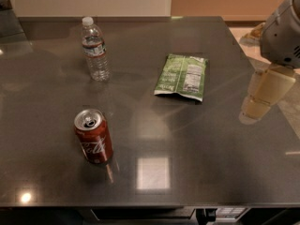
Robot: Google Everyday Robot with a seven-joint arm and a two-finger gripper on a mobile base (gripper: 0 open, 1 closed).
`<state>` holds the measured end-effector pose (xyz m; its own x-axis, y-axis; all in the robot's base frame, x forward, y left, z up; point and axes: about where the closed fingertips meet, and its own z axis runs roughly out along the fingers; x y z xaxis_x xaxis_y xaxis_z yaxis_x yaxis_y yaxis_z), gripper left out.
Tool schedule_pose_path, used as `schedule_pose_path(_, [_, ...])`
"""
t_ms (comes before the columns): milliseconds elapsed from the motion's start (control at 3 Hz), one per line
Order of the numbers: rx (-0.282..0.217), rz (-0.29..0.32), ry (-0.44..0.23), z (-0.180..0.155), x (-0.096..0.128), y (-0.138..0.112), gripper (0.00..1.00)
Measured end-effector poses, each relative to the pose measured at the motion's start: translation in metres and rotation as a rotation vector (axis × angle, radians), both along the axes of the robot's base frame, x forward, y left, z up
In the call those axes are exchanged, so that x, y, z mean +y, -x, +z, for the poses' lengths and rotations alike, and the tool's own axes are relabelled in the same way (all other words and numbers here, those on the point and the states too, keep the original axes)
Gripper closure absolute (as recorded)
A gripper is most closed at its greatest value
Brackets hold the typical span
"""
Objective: Move coke can near green jalapeno chip bag
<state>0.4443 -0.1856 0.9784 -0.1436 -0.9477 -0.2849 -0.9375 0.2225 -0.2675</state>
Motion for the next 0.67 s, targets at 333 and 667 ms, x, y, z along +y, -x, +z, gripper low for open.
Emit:
schedule_pose_path(333, [-0.012,0.091,-0.058,-0.004,0.041,-0.007,0.0])
schedule_pose_path(667, [0.009,0.191,-0.123,-0.011,0.088,-0.012,0.0])
